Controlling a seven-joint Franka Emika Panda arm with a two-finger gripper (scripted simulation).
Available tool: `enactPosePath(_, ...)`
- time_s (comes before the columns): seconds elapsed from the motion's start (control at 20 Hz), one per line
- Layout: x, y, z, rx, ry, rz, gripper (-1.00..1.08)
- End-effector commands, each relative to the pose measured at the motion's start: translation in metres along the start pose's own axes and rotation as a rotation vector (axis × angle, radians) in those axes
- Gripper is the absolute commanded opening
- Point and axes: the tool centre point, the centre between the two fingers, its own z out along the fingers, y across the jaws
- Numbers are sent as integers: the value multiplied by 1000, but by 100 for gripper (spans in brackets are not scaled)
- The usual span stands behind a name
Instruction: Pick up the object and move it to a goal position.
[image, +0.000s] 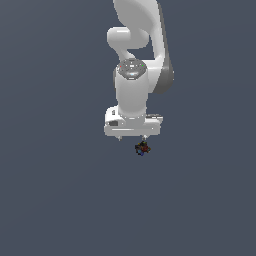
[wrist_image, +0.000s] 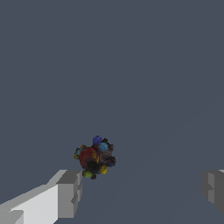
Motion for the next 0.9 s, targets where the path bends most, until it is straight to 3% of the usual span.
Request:
enactPosePath(0.0, -1, -1, 2, 0, -1, 17, 100)
enactPosePath(0.45, -4, -9, 13, 0, -4, 131, 100)
enactPosePath(0.85, -11, -19, 29, -3, -7, 306, 100)
